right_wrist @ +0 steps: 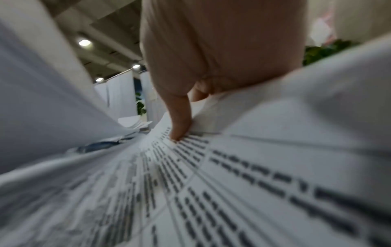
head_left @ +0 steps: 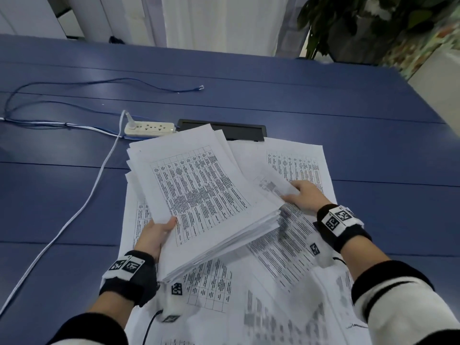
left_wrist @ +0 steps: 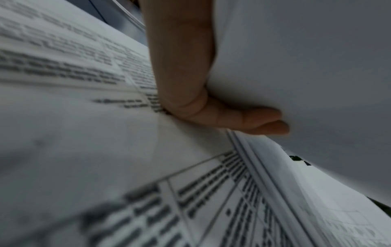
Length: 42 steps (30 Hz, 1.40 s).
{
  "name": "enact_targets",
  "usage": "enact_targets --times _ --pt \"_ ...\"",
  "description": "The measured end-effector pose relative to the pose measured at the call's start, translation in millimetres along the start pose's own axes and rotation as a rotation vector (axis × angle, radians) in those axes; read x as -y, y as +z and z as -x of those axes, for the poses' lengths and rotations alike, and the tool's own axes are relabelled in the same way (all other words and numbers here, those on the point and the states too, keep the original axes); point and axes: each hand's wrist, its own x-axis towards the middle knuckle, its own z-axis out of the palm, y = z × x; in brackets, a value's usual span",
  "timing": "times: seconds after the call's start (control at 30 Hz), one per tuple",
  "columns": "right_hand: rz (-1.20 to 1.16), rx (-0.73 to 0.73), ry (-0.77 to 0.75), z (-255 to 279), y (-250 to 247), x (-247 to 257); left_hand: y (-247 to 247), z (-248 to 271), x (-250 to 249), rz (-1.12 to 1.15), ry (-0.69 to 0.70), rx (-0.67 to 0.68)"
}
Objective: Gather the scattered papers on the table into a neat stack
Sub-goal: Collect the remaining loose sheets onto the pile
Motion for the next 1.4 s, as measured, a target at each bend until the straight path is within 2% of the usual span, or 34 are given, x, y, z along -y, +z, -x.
enact_targets --times 0.2,0.3,0.37,0.43,0.5,0.6,0.77,0.83,0.97,1.03,1.13,1.27,1.4 --pt "-0.251 -0.202 0.074 1.7 -7.1 -8.7 -18.0 9.0 5.5 -0.032 0.046 0.024" --pt "-0.309 -0.230 0.040 -46.5 4.7 -70.4 -19.5 18.7 10.1 -0.098 0.064 0.040" --pt "-0.307 -0.239 0.063 -28.9 4.6 -45.4 -17.9 25.7 10.9 -0.138 0.082 0.060" --pt "-0.189 -0.231 0.092 5.5 2.3 -6.7 -16.2 28.2 10.8 -0.159 0.096 0.064" --pt "-0.073 -0.271 0.128 22.2 5.9 10.0 -15.6 29.7 9.4 -0.172 0.112 0.063" --pt "-0.223 -0.185 0.065 30.2 9.5 11.6 -17.7 28.2 9.1 -0.174 0.112 0.079" --pt "-0.531 -0.061 0.135 37.7 38.6 -5.8 -21.8 22.2 11.8 -0.136 0.072 0.111" --pt "-0.586 0.001 0.193 46.0 57.2 -9.2 -20.1 23.8 10.7 -0.144 0.067 0.129" --pt "-0.759 0.121 0.232 67.2 78.1 5.8 -18.6 26.8 10.4 -0.198 0.066 0.169" --pt "-0.700 0.088 0.305 71.7 80.3 11.2 -18.7 27.7 9.5 -0.238 0.069 0.179" --pt "-0.643 0.046 0.227 72.8 88.4 3.8 -20.9 28.5 9.4 -0.316 0.101 0.192" --pt "-0.737 -0.088 0.227 74.9 91.5 -9.6 -24.1 29.7 8.2 -0.389 0.137 0.236" --pt "-0.821 -0.082 0.219 88.3 85.9 8.8 -17.7 40.5 3.4 -0.424 0.174 0.288"
